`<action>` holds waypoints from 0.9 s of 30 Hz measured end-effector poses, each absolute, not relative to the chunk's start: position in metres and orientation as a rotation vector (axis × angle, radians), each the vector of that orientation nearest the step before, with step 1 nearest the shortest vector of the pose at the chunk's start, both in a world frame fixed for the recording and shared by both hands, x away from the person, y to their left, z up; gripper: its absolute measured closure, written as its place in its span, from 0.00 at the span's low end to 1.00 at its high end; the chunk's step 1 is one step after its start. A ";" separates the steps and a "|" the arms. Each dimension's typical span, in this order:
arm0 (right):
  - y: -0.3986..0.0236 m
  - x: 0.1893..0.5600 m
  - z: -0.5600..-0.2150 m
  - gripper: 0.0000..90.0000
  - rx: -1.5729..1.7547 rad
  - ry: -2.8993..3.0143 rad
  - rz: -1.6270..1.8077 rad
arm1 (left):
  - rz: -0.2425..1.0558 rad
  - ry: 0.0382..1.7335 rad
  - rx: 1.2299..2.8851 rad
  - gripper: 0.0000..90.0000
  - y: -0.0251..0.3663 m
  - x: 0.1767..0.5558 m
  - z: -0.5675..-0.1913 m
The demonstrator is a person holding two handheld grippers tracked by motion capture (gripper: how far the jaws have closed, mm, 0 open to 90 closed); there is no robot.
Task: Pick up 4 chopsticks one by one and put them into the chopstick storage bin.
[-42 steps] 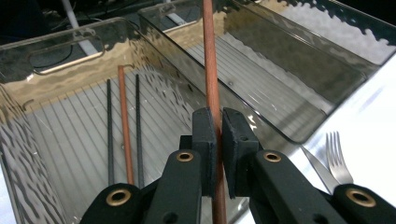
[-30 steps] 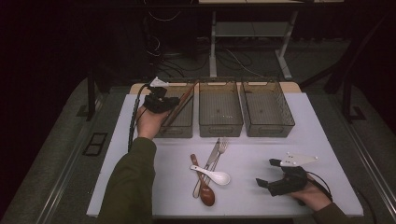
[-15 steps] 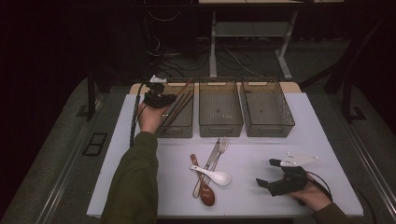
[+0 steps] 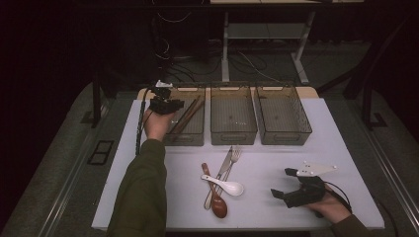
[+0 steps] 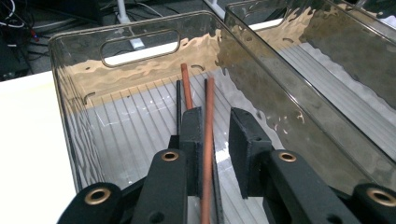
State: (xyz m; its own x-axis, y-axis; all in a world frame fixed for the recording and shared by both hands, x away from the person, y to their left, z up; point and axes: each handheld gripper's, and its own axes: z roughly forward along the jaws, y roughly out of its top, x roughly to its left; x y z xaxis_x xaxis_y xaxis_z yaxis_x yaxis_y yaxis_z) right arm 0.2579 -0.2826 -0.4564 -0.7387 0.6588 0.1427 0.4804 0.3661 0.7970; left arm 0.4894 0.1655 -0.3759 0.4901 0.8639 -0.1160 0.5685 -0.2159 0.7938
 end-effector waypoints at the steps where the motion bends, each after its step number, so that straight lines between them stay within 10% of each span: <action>1: -0.282 0.258 -0.457 0.05 1.025 2.424 1.310 | 0.450 1.183 1.906 0.79 0.165 0.489 -0.375; 27: -0.283 0.263 -0.458 0.05 1.046 2.422 1.310 | 0.325 0.956 1.937 0.43 0.149 0.446 -0.362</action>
State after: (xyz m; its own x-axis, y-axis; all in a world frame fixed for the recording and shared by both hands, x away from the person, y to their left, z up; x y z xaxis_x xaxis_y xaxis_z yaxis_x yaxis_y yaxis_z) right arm 0.2626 -0.2831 -0.4581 -0.7309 0.6651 0.1529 0.4920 0.3582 0.7935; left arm 0.4461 0.1486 -0.3623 0.6635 0.7330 -0.1498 0.4896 -0.2740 0.8278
